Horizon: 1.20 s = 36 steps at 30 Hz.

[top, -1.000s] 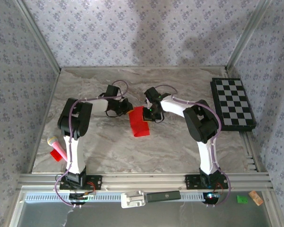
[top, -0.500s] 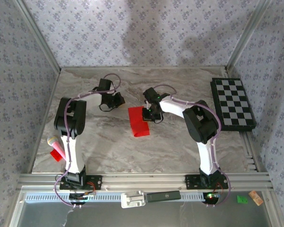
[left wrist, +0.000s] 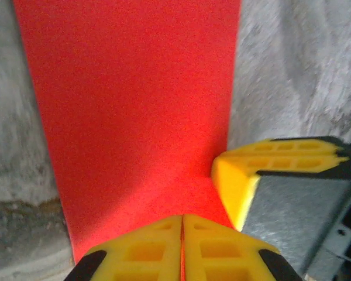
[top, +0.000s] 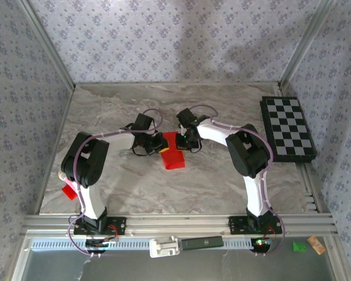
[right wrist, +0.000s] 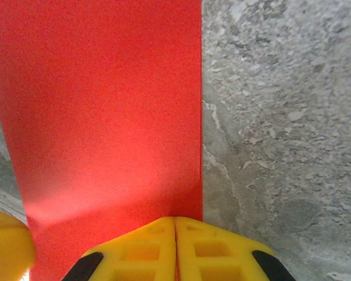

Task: Fold a paper plane with a square sheet of paper (pick it up from the middle)
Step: First fold the square sheet of paper in half at the center of the table.

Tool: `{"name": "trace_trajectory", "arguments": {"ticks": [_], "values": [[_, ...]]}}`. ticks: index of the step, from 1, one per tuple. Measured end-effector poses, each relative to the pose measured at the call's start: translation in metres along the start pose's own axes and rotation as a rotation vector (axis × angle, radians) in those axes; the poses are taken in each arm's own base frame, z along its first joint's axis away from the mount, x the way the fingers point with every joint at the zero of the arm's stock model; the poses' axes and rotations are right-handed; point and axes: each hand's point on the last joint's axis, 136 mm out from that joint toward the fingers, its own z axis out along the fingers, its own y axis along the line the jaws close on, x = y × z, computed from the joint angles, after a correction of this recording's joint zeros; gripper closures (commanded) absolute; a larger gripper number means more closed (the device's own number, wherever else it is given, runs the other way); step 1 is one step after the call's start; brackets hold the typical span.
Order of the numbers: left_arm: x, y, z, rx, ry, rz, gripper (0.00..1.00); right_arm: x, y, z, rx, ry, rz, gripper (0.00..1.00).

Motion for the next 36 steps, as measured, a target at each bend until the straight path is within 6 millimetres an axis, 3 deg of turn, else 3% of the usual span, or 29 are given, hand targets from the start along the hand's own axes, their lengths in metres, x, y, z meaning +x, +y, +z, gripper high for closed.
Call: {"name": "trace_trajectory", "arguments": {"ticks": [4,9,12,21,25,31,36], "values": [[0.013,0.002,0.006,-0.013,0.026,-0.001,0.91,0.0,0.0,0.0,0.001,0.002,0.008,0.91],[0.032,0.023,0.011,-0.052,0.065,-0.023,0.92,0.0,0.0,0.001,0.007,0.011,0.016,0.92],[0.033,0.024,0.011,-0.05,0.062,-0.015,0.92,0.0,-0.001,0.002,0.011,0.016,0.02,0.92],[0.051,0.044,-0.014,-0.113,0.075,-0.003,0.91,0.001,-0.001,0.003,0.012,0.017,0.029,0.92],[0.046,0.028,-0.024,-0.063,0.045,0.001,0.91,0.001,-0.002,0.003,0.012,0.017,0.033,0.92],[0.039,-0.004,-0.02,0.024,0.006,0.03,0.91,0.001,-0.001,0.003,0.013,0.017,0.041,0.92],[0.044,-0.003,-0.004,0.017,0.032,0.03,0.91,0.001,-0.001,0.003,0.016,0.015,0.04,0.92]]}}
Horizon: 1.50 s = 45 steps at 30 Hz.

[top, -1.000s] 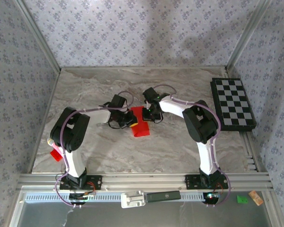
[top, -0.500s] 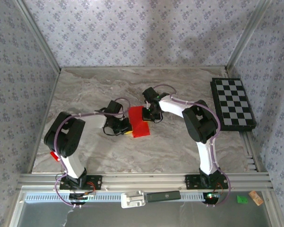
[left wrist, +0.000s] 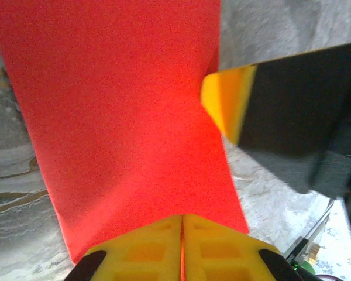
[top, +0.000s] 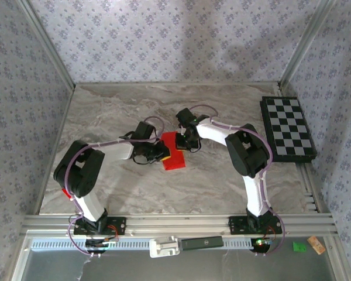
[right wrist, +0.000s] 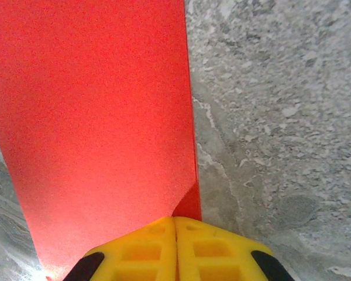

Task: Fold a paper plane with a square sheet of paper (pick it up from the middle)
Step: First fold the square sheet of paper in half at the center of the table.

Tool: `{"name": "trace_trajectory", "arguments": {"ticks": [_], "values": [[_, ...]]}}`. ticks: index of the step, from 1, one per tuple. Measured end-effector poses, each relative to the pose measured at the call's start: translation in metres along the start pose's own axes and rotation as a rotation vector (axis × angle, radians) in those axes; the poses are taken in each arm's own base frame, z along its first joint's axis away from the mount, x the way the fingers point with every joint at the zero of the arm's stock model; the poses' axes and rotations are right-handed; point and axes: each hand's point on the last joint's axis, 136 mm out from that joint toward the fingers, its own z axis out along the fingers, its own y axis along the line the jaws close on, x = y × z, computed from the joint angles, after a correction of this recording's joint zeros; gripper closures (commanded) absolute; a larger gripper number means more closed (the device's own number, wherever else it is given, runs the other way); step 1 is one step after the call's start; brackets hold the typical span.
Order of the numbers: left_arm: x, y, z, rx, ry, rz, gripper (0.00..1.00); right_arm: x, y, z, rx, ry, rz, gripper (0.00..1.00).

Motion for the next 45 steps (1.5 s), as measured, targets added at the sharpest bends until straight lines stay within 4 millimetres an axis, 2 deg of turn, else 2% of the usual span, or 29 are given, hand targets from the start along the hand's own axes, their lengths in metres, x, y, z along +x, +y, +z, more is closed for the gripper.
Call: {"name": "trace_trajectory", "arguments": {"ticks": [5,10,18,22,25,29,32,35,39,45], "values": [[0.013,0.012,0.011,-0.041,0.048,-0.016,0.92,0.001,-0.001,0.002,0.0,0.0,0.004,0.92],[0.026,0.028,0.012,-0.096,0.085,-0.017,0.92,0.001,-0.001,0.002,-0.001,0.0,0.007,0.92],[0.038,0.045,-0.003,-0.126,0.055,0.038,0.93,0.001,-0.001,0.002,-0.001,0.0,0.011,0.92],[0.048,0.052,-0.019,-0.146,0.062,0.013,0.92,0.001,-0.001,0.002,-0.001,-0.001,0.011,0.92],[0.042,0.038,-0.03,-0.109,0.027,0.024,0.91,0.001,-0.001,0.002,-0.001,-0.001,0.011,0.92],[0.021,0.01,-0.036,-0.032,-0.042,0.051,0.92,0.001,-0.001,0.002,-0.001,-0.001,0.011,0.93],[0.007,0.0,-0.026,-0.01,-0.05,0.05,0.93,0.001,-0.001,0.002,-0.002,-0.001,0.011,0.92],[0.003,0.006,-0.008,-0.018,-0.019,0.026,0.93,0.001,-0.001,0.002,-0.002,-0.001,0.014,0.93],[0.018,0.024,0.007,-0.075,0.046,0.004,0.93,0.001,-0.001,0.002,-0.002,-0.001,0.014,0.93],[0.032,0.035,0.006,-0.114,0.085,0.043,0.94,0.001,-0.001,0.002,-0.002,-0.001,0.021,0.92]]}}
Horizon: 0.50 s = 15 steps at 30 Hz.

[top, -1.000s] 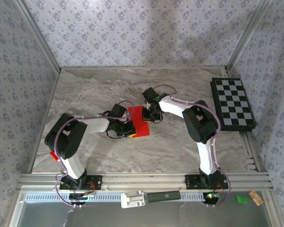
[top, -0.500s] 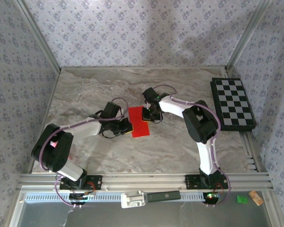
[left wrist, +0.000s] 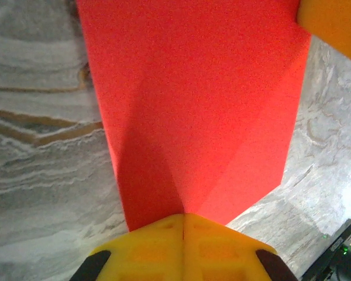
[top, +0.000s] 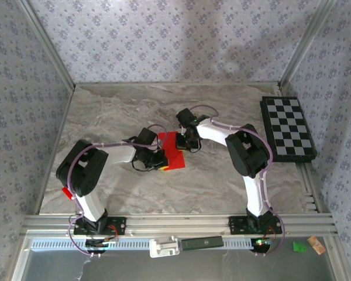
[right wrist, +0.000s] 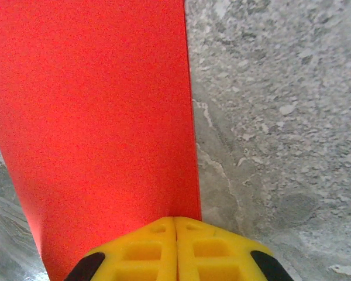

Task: Fold a paper plane with a square sheet of paper (pick it up from the middle)
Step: First fold the square sheet of paper in half at the center of the table.

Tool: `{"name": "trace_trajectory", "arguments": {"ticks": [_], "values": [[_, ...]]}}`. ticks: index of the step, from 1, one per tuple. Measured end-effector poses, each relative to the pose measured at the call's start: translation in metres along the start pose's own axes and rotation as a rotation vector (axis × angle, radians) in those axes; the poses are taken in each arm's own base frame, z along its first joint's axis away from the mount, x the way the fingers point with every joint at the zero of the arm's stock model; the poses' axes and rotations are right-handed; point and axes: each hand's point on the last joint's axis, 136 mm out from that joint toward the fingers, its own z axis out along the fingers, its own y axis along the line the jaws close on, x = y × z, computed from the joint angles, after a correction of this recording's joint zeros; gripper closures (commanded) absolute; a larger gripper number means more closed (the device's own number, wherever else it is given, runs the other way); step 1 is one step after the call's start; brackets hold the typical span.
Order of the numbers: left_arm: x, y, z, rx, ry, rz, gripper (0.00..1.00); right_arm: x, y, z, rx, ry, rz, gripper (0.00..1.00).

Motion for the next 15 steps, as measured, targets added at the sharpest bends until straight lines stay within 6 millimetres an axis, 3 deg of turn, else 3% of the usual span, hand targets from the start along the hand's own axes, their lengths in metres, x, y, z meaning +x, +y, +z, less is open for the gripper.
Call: {"name": "trace_trajectory", "arguments": {"ticks": [10,12,15], "values": [[0.022,0.018,-0.02,-0.07,0.032,0.034,0.94,-0.002,0.002,-0.003,-0.006,-0.007,0.006,0.92],[0.016,0.015,-0.028,-0.056,0.006,0.028,0.93,-0.006,0.006,-0.007,-0.015,-0.021,0.003,0.92],[-0.01,0.005,-0.046,-0.009,-0.083,0.01,0.92,-0.008,0.008,-0.009,-0.025,-0.026,0.008,0.91]]}}
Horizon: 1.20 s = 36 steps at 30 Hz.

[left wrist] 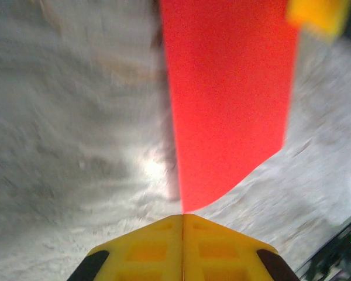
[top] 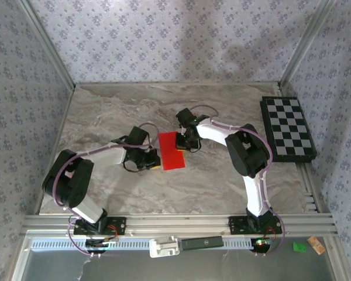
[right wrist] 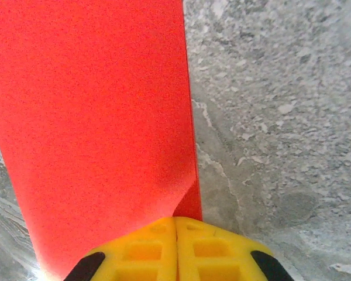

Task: Fold a paper plane with a square sheet of paper (pick it up from the middle)
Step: First fold the square sheet of paper in half at the center of the table.

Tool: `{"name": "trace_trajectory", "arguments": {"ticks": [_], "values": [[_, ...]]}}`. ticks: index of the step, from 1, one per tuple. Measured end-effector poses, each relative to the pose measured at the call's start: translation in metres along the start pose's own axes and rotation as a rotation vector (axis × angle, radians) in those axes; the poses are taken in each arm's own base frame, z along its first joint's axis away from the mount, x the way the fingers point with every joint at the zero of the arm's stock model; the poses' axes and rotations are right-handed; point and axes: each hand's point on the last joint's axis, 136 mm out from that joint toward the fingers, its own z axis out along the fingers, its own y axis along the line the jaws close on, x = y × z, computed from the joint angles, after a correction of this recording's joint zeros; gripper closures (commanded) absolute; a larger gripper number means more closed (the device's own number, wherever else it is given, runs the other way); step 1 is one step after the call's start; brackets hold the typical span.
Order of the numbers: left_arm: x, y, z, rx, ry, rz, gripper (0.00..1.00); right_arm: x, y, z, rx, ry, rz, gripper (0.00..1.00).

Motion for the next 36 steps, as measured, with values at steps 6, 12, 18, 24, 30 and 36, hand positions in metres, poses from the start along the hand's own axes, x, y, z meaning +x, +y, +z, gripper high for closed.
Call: {"name": "trace_trajectory", "arguments": {"ticks": [6,12,18,24,30,36], "values": [[-0.062,-0.033,-0.014,0.111,-0.151,-0.013,0.9,-0.014,0.002,-0.004,-0.031,-0.038,0.041,0.87],[-0.081,-0.041,0.007,0.165,-0.146,-0.071,0.83,-0.037,0.003,-0.034,-0.116,-0.147,0.084,0.73],[-0.081,-0.036,0.028,0.187,-0.1,-0.142,0.82,-0.038,0.0,-0.069,-0.195,-0.234,0.108,0.67],[-0.084,-0.03,0.036,0.168,-0.096,-0.169,0.81,-0.014,-0.023,-0.051,-0.181,-0.178,0.166,0.57],[-0.082,-0.013,0.05,0.119,-0.083,-0.225,0.82,0.004,-0.025,-0.041,-0.203,-0.121,0.191,0.57],[-0.083,-0.012,0.051,0.117,-0.088,-0.262,0.82,0.017,-0.022,-0.035,-0.233,-0.076,0.189,0.55]]}}
